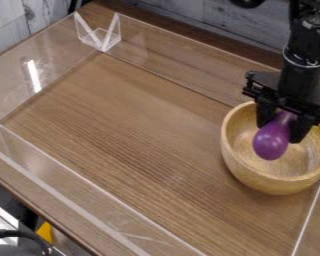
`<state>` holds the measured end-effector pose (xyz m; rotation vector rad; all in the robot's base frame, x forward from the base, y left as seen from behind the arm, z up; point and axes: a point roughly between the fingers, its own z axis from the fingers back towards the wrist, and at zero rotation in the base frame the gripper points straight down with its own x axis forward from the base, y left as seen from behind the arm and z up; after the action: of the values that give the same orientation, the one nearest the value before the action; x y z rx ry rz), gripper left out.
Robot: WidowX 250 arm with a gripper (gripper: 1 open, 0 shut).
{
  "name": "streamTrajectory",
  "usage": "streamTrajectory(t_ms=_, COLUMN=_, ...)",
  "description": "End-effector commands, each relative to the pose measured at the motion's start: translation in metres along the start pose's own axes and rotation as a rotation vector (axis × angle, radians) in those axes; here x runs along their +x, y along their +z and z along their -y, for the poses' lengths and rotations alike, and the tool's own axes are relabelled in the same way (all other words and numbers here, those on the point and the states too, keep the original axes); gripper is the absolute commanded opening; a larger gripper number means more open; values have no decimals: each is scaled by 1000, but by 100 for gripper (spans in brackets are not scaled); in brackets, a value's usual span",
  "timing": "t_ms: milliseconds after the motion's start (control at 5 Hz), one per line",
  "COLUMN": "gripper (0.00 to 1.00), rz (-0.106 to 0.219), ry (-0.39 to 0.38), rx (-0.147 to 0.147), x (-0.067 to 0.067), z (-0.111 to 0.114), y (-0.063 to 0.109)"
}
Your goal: Put the purple eggplant in the brown bowl
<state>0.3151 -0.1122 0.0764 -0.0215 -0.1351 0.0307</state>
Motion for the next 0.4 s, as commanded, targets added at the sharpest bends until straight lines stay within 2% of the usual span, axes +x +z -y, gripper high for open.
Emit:
streamTrajectory(t_ms=0, gripper=0, rz=99, ry=15, rx=-31, x=17, z=-1, y=32)
streamTrajectory(t_ms=200, gripper=0, rz=109, ry=10, rx=-27, x=20, z=-3, y=36)
